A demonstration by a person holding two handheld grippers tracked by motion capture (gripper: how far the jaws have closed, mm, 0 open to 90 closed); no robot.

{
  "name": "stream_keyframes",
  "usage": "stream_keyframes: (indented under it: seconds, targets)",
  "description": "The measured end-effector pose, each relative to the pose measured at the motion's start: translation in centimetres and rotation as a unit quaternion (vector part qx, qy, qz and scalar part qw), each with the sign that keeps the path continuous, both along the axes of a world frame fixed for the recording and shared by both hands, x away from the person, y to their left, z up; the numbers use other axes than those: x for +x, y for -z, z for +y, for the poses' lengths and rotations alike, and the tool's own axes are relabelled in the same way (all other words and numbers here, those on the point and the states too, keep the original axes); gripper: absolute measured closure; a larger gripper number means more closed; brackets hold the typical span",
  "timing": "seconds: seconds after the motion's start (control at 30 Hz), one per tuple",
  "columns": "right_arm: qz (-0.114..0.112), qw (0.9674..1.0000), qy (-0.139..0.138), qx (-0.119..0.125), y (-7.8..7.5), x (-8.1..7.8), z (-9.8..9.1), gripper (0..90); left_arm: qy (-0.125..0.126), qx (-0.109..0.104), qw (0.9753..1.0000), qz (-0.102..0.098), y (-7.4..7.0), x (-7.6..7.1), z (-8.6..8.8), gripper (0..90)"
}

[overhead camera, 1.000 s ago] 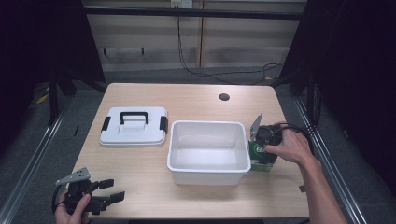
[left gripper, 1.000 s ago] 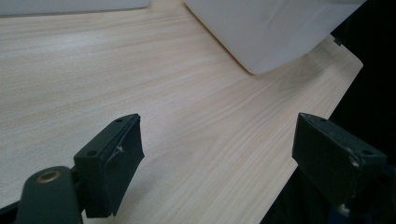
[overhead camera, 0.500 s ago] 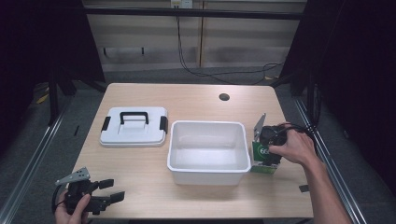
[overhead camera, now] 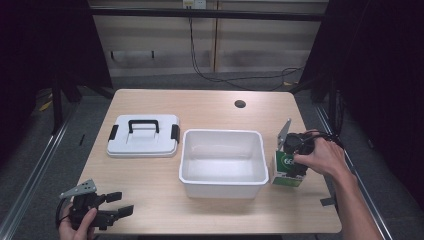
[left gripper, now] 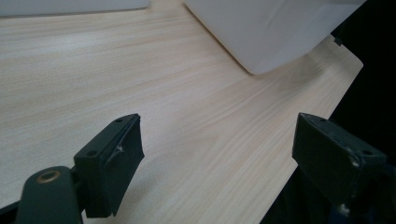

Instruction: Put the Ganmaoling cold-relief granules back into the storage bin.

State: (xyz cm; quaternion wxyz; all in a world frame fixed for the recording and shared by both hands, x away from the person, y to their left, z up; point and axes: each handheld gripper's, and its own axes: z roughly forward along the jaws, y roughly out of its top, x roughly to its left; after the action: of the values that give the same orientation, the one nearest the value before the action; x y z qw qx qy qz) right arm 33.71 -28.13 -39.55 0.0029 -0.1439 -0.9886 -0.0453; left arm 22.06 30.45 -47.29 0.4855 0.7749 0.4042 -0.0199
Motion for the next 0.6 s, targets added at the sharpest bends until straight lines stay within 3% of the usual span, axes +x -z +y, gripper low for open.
stream_keyframes:
  seconds: [0.17,0.4,0.6]
  targets:
    - [0.001,0.9999,0.013,0.005,-0.6,-0.3,-0.3,15.8,-0.001,0.001,1.0000,0.000,0.0,0.0,0.0,16.2]
    - [-0.004,0.9991,0.024,0.034,-1.8,-0.9,-1.0,15.8,0.000,0.001,1.0000,-0.001,0.0,0.0,0.0,16.2]
    - [-0.022,0.9970,0.043,0.061,-2.6,-1.8,-1.9,15.9,-0.002,0.001,1.0000,-0.001,0.0,0.0,0.0,16.2]
